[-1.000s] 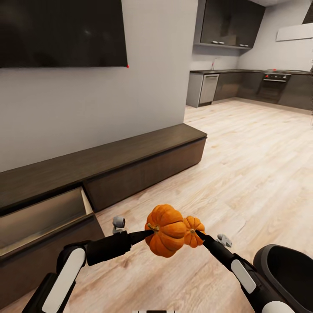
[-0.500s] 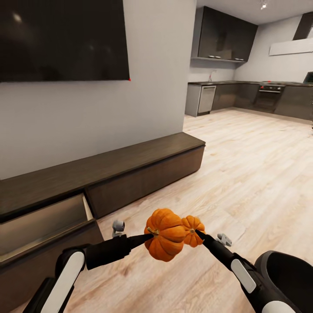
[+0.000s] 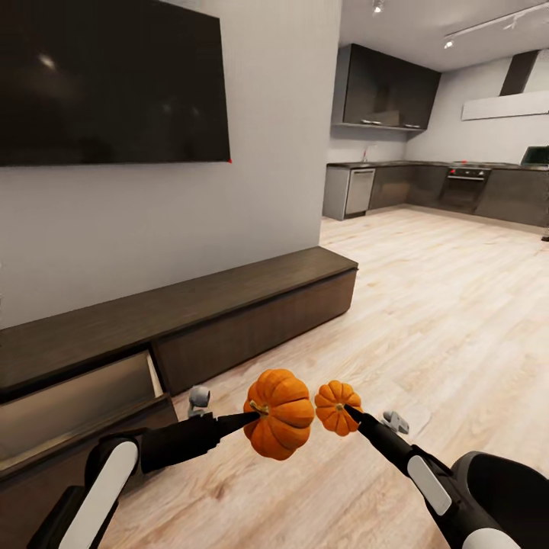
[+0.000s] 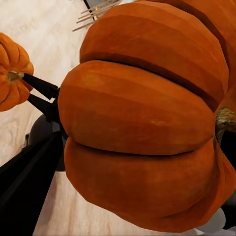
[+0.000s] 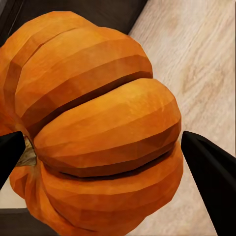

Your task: Place each of the two pumpkins and all three candles from the living room inside a cabinet in the living room (use any cabinet), then make sure every cabinet is closed, and position the cauldron so it is next to a table in the living room.

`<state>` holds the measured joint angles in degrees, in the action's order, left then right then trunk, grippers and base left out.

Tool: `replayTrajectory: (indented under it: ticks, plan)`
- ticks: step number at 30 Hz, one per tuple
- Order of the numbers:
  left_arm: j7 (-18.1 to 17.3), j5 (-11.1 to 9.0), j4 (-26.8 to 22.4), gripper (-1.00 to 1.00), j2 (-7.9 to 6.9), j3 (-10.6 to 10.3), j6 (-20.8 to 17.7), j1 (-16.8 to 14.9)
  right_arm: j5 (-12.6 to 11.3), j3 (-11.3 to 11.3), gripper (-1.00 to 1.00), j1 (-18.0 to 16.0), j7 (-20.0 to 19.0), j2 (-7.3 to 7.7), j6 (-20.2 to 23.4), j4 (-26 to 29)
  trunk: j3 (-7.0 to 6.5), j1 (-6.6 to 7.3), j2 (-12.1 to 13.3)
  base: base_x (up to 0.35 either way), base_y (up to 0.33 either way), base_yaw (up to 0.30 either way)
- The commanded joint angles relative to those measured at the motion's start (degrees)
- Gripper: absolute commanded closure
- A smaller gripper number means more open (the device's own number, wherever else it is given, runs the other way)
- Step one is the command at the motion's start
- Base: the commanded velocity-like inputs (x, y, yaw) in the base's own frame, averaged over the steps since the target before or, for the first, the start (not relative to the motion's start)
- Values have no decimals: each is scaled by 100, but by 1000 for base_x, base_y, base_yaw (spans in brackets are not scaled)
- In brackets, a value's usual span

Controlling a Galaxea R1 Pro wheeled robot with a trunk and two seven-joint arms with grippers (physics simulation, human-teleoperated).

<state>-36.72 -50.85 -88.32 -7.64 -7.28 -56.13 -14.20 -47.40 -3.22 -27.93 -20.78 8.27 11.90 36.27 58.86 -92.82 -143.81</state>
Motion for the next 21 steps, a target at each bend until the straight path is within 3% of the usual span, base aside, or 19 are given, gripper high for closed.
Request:
replayTrajectory:
  ticks: [1, 9, 15, 17, 21]
  plan:
    - [-2, -4, -1, 100, -4, -2, -21, -4, -55, -21, 100, -2, 19, 6, 24, 2, -18, 4, 0, 0, 0, 0]
    - [34, 59, 15, 100, 26, -43, -14, -4, -30, -61, 100, -2, 560, -10, 417, 59, -195, 24, 10, 0, 0, 0]
    - [441, 48, 6, 100, 65, -86, -13, -4, -52, 3, 100, -2, 678, 7, 995, 90, -328, 40, 18, 0, 0, 0]
    - [474, 49, 7, 100, 67, -86, -12, -4, -55, 10, 100, -2, 866, 19, 1067, 101, -372, 45, 21, 0, 0, 0]
    - [502, 56, 8, 100, 69, -81, -12, -4, -43, 14, 100, -100, 1681, 53, 1089, 128, -461, 55, 26, 0, 0, 0]
